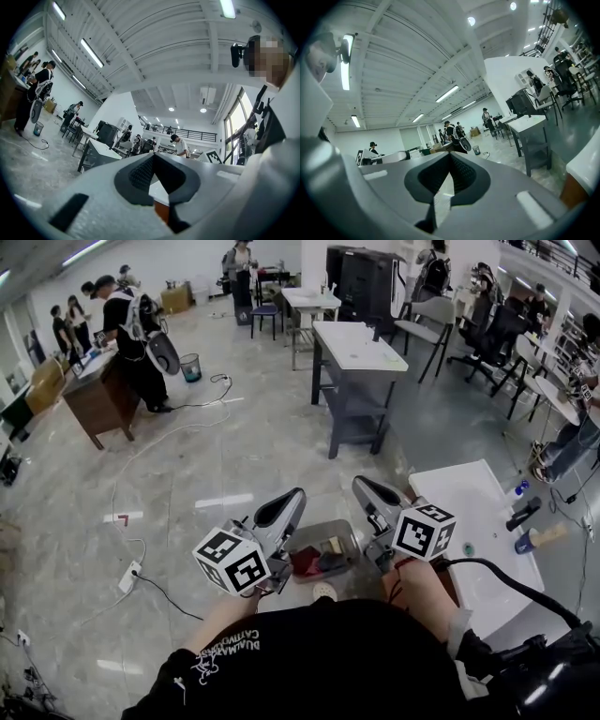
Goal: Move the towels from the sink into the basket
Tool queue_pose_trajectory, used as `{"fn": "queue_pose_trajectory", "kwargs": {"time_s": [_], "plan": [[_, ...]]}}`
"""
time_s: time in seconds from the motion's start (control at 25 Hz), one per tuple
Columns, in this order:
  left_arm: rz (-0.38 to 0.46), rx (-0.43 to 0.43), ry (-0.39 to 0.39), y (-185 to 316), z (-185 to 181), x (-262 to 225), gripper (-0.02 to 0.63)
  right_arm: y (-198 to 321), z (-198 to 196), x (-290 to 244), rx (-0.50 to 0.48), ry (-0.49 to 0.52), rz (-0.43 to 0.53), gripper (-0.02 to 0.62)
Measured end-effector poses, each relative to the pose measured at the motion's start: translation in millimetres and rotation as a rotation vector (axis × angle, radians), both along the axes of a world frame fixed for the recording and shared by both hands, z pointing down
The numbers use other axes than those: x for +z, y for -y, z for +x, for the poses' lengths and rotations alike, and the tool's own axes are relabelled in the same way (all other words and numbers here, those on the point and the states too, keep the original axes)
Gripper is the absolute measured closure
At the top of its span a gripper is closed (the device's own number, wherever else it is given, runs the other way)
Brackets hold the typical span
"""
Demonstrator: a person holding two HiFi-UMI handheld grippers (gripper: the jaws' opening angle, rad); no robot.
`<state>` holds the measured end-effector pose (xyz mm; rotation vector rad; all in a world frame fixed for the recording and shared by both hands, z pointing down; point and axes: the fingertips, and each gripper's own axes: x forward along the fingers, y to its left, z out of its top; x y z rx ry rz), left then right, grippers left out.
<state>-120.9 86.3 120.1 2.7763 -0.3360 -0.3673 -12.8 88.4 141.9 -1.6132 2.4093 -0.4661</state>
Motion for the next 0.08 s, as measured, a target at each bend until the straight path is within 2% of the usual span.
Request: {"fn": "queue_pose_trajectory", "kwargs": {"time_s": [0.08], "plan": [[-0.001, 0.0, 0.002, -0.5, -0.1, 0.7, 0.603, -0.5, 0.4, -0.2, 0.001, 0.001, 0.001, 0.594]]}}
